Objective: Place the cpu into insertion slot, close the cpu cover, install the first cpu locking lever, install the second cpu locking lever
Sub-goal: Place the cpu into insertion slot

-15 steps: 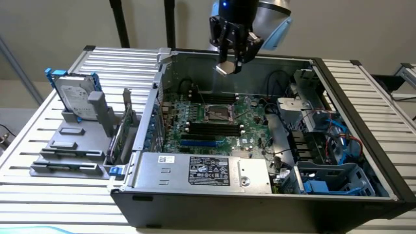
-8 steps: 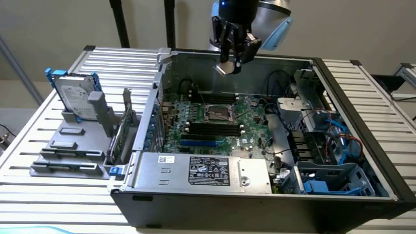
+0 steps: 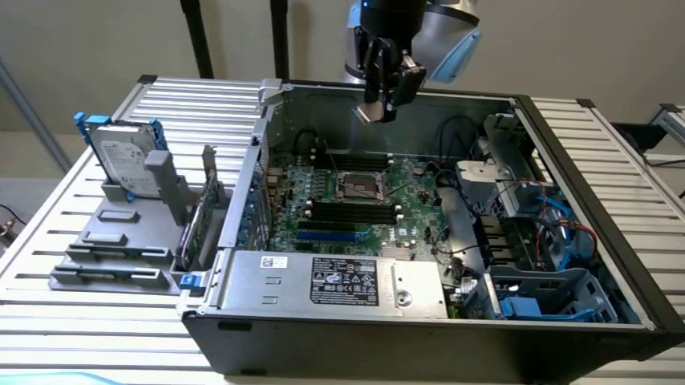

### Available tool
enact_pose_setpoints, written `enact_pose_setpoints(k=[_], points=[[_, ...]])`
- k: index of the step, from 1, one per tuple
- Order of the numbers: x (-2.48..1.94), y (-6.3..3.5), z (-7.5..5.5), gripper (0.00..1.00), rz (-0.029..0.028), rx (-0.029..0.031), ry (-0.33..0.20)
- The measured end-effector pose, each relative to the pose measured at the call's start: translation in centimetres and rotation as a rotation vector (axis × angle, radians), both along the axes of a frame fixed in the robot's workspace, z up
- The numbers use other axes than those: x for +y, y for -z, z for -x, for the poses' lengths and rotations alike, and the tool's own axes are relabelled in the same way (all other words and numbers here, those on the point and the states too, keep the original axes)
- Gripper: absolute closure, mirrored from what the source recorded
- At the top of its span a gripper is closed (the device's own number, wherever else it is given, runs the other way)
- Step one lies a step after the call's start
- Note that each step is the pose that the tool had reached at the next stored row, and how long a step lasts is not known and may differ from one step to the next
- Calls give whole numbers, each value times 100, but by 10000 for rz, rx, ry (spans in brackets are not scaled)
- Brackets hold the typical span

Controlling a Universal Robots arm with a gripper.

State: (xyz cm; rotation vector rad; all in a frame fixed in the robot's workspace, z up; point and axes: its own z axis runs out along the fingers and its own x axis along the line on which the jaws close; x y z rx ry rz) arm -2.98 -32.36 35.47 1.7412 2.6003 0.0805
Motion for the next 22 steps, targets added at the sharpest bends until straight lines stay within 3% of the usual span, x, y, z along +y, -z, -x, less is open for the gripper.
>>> enact_pose_setpoints(k=[16,22], points=[[0,24,0,46,1,0,2911],[0,109,0,46,0,4,3939]])
